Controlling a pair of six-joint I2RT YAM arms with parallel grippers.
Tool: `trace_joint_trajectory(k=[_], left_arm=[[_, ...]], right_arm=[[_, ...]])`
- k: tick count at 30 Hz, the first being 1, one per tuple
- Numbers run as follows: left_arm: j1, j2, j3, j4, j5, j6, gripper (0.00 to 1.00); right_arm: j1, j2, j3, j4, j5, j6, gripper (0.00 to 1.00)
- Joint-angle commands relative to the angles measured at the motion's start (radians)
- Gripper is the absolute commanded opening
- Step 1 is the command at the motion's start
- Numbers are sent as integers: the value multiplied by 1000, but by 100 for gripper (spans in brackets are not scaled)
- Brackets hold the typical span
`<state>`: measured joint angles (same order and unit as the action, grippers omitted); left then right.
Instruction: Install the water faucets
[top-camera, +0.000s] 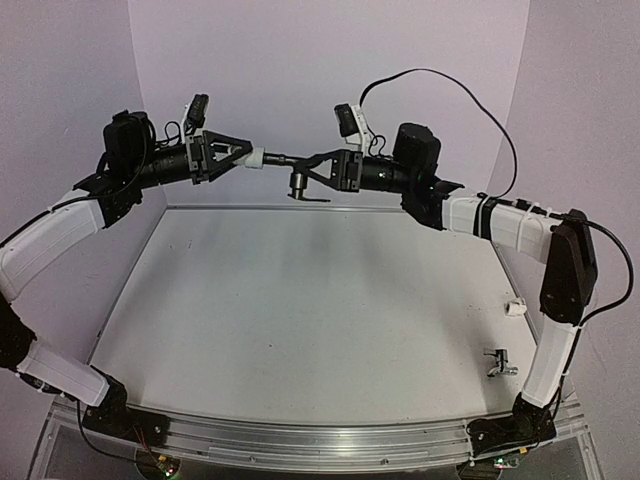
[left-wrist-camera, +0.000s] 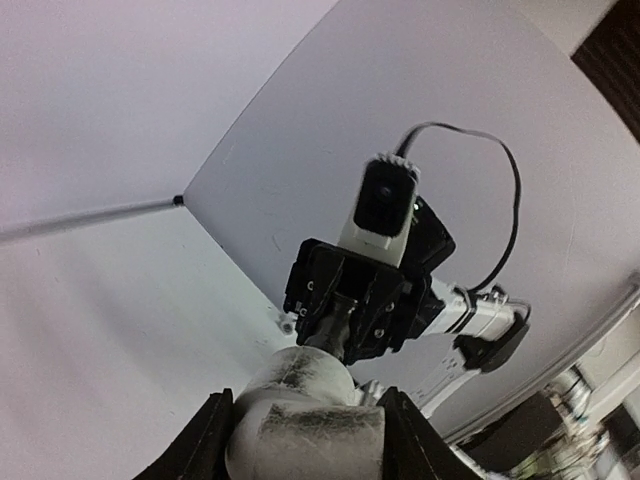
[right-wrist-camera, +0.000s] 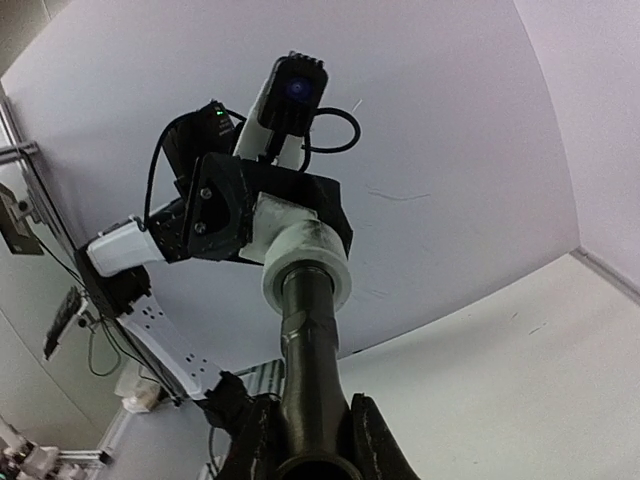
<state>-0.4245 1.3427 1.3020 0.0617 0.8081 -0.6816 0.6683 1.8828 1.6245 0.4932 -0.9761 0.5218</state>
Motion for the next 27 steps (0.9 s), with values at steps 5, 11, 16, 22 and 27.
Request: trace_joint_trajectory(k=[5,11,16,22,27], left_arm=[[-36,-93,-94,79,178,876,0],[-33,-76,-78,78,301,1123,0],[-32,-46,-53,81,316,1167,0],[-29,-8,-3,133,122,869,0],[-23,-25,-19,154,33,639,0]], right_arm=[[-23,1,16,162,11,776,0],[-57,1,-123,394,45,1194,0],[-68,-57,-169,387,71,1185,4],[-174,-131,-284,345,99,1061,54],[-296,-163,-306,304,41,829,68]])
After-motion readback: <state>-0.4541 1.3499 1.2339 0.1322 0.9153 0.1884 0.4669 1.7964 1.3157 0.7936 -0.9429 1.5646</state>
